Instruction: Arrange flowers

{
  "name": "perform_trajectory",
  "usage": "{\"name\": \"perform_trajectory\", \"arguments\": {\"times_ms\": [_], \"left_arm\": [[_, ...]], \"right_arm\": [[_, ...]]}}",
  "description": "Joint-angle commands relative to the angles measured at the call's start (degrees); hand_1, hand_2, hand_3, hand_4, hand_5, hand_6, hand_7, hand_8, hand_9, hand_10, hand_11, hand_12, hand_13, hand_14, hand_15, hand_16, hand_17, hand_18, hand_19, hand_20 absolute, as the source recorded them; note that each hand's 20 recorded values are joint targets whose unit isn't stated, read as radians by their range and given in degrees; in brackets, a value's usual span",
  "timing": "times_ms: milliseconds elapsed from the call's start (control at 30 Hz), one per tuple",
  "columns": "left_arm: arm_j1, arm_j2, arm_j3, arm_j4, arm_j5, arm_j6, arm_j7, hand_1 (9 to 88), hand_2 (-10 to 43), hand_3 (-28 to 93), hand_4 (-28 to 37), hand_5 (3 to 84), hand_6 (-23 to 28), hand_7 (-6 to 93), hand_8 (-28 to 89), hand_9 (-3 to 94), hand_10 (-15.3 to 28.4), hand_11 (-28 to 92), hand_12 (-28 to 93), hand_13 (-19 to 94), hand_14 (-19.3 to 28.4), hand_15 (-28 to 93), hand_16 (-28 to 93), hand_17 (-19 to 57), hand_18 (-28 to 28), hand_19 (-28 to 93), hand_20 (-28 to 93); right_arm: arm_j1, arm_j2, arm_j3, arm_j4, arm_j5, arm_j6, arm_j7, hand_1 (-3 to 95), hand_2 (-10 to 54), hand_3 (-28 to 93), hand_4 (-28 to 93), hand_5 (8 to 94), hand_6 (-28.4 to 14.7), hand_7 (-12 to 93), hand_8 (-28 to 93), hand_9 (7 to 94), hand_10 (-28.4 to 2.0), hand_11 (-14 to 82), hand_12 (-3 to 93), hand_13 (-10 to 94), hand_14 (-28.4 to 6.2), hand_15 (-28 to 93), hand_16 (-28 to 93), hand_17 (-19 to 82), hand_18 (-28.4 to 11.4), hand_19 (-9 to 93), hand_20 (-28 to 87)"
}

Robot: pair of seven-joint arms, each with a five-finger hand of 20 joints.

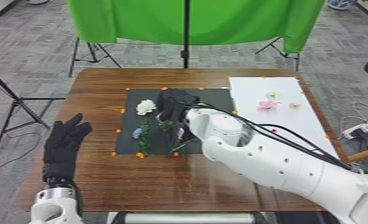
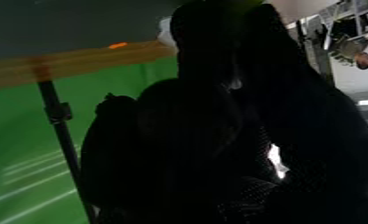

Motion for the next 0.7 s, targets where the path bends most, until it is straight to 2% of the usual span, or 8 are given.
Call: {"name": "perform_trajectory", "arguments": {"times_ms": [33, 700], "left_arm": [[0.11, -0.54, 0.22, 0.42, 0.39, -0.78, -0.82, 17.8, 8.2, 63, -28.3, 46.5, 4.3, 11.8, -5, 46.5, 13.7, 20, 15, 32, 17.0, 24, 2, 1.4, 13.4, 8, 19], [0.47, -0.39, -0.11, 0.34, 0.78, -1.36, -1.22, 18.6, 7.0, 63, -28.3, 46.0, 4.0, 11.9, -5, 46.3, 13.6, 20, 15, 32, 16.8, 24, 2, 1.5, 13.4, 8, 19]], "right_arm": [[0.82, -1.32, -0.25, 1.08, -1.76, -0.5, 0.31, 53.6, -9.5, 50, -13, 76.3, 0.9, 16, 8, 87.1, -11.1, 33.6, 26.4, 92, -2.4, 54, 36, 66, -10.5, 93, 53], [-0.19, 0.47, 0.4, -0.01, -3.66, -2.5, 0.27, 47.6, -9.5, 58, -16, 72.5, 1.7, 15, 4, 86.7, -11.3, 36.1, 26.2, 92, -2.3, 54, 36, 65, -10.5, 93, 53]]}}
